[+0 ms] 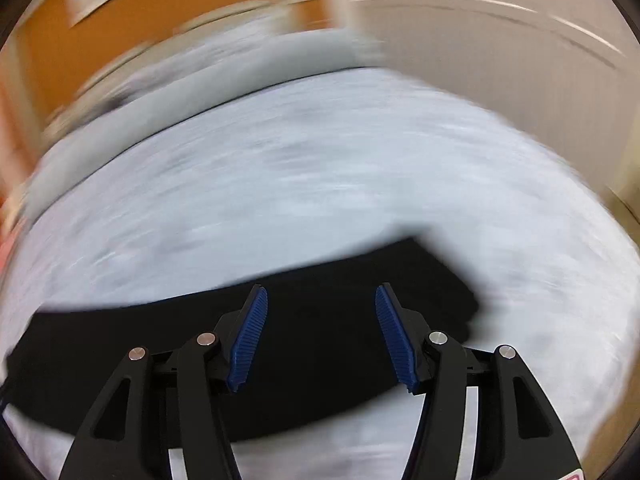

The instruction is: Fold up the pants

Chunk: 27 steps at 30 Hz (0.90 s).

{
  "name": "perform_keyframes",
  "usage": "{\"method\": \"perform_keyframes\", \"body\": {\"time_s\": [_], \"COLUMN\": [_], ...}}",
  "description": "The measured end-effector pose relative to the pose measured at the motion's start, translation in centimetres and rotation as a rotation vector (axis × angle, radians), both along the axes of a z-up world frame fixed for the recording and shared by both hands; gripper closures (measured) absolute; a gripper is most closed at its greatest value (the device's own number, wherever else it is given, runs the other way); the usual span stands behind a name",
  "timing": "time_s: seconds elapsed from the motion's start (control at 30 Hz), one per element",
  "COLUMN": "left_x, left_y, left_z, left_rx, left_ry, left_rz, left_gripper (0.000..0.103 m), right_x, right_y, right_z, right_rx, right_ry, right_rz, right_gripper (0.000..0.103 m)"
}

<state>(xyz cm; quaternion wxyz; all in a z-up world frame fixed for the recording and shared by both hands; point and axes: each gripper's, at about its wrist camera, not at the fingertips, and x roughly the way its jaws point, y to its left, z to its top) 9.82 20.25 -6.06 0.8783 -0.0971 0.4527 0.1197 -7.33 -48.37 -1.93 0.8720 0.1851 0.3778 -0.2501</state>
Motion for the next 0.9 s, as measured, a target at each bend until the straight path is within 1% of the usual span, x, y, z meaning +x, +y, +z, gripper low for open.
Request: {"method": "perform_keyframes", "body": {"time_s": [0.03, 0.07, 0.1, 0.13, 0.17, 0.2, 0.27, 0.3, 0.33, 0.37, 0.4, 0.43, 0.47, 0.5, 0.53, 0.57, 0.6, 0.63, 0.67, 0.7, 0.73, 0.77, 0.8, 0.83, 0.87, 0.9], "left_x": [-0.1, -0.2, -0.3, -0.2, -0.2, -0.1, -0.1, 0.0, 0.0, 0.3, 0.9, 1.2, 1.4, 1.7, 1.9, 2.0, 2.1, 2.1, 2.2, 2.3, 2.2, 2.2, 2.2, 2.1, 2.0, 2.0], "left_y": [-0.4, -0.8, -1.4, -2.1, -2.7, -3.8, -5.2, -6.1, -6.9, -7.8, -8.0, -8.6, -9.3, -9.9, -10.2, -10.3, -10.5, -10.5, -10.6, -10.7, -10.8, -10.9, -11.0, -11.0, -10.8, -10.5], "left_z": [0.3, 0.6, 1.0, 1.4, 1.7, 2.1, 2.4, 2.4, 2.3, 2.1, 2.0, 1.8, 1.7, 1.3, 1.1, 0.9, 0.8, 0.7, 0.5, 0.4, 0.2, 0.1, 0.1, 0.2, 0.3, 0.6], "left_rx": [-0.013, -0.029, -0.047, -0.061, -0.069, -0.077, -0.087, -0.092, -0.096, -0.096, -0.091, -0.079, -0.06, -0.03, -0.015, -0.01, -0.016, -0.021, -0.03, -0.028, -0.018, -0.002, 0.005, 0.008, 0.002, -0.009], "left_ry": [-0.012, -0.027, -0.049, -0.07, -0.084, -0.101, -0.122, -0.132, -0.14, -0.142, -0.139, -0.135, -0.128, -0.114, -0.106, -0.101, -0.101, -0.099, -0.095, -0.092, -0.087, -0.085, -0.085, -0.085, -0.089, -0.098], "left_rz": [0.006, 0.01, 0.011, 0.009, 0.003, -0.008, -0.023, -0.029, -0.038, -0.055, -0.066, -0.086, -0.102, -0.12, -0.128, -0.131, -0.132, -0.13, -0.132, -0.138, -0.142, -0.147, -0.149, -0.149, -0.148, -0.141], "left_gripper": [0.009, 0.009, 0.009, 0.008, 0.008, 0.007, 0.005, 0.005, 0.005, 0.005, 0.005, 0.005, 0.005, 0.005, 0.005, 0.005, 0.005, 0.005, 0.005, 0.005, 0.005, 0.005, 0.005, 0.005, 0.005, 0.005], "right_x": [-1.8, -2.6, -3.2, -3.5, -3.3, -2.8, -0.8, 0.3, 1.2, 1.5, 2.3, 2.8, 3.0, 3.1, 2.8, 2.8, 2.7, 3.1, 3.9, 4.7, 4.6, 4.4, 4.7, 4.6, 3.9, 2.9], "right_y": [-3.3, -5.1, -6.4, -7.3, -7.7, -7.5, -6.8, -6.4, -5.9, -6.1, -5.5, -5.4, -5.1, -5.2, -5.4, -5.9, -6.3, -6.8, -7.5, -7.9, -7.8, -7.3, -7.0, -6.8, -6.7, -6.6], "right_z": [-1.0, -1.6, -2.1, -2.5, -2.7, -2.8, -3.0, -3.5, -4.4, -4.8, -5.7, -6.5, -6.1, -5.1, -3.7, -2.7, -2.3, -2.6, -4.3, -6.3, -7.4, -7.0, -6.4, -5.4, -4.4, -3.6], "right_rx": [0.024, 0.056, 0.092, 0.126, 0.137, 0.117, 0.041, 0.011, 0.003, 0.024, 0.058, 0.073, 0.042, 0.049, 0.031, 0.021, 0.007, -0.012, -0.009, 0.015, 0.019, -0.027, -0.038, -0.049, -0.062, -0.072], "right_ry": [0.004, -0.002, -0.027, -0.056, -0.071, -0.068, -0.031, 0.001, 0.035, 0.056, 0.074, 0.1, 0.089, 0.06, 0.011, -0.033, -0.05, -0.032, 0.029, 0.084, 0.079, 0.06, 0.079, 0.081, 0.051, 0.007], "right_rz": [-0.098, -0.141, -0.156, -0.148, -0.124, -0.092, 0.003, 0.044, 0.062, 0.083, 0.113, 0.132, 0.148, 0.168, 0.154, 0.144, 0.134, 0.118, 0.1, 0.083, 0.072, 0.067, 0.077, 0.068, 0.034, -0.008], "right_gripper": [0.046, 0.046, 0.046, 0.046, 0.046, 0.046, 0.043, 0.042, 0.042, 0.046, 0.069, 0.08, 0.096, 0.095, 0.095, 0.095, 0.095, 0.094, 0.094, 0.092, 0.09, 0.088, 0.078, 0.058, 0.046, 0.028]}}
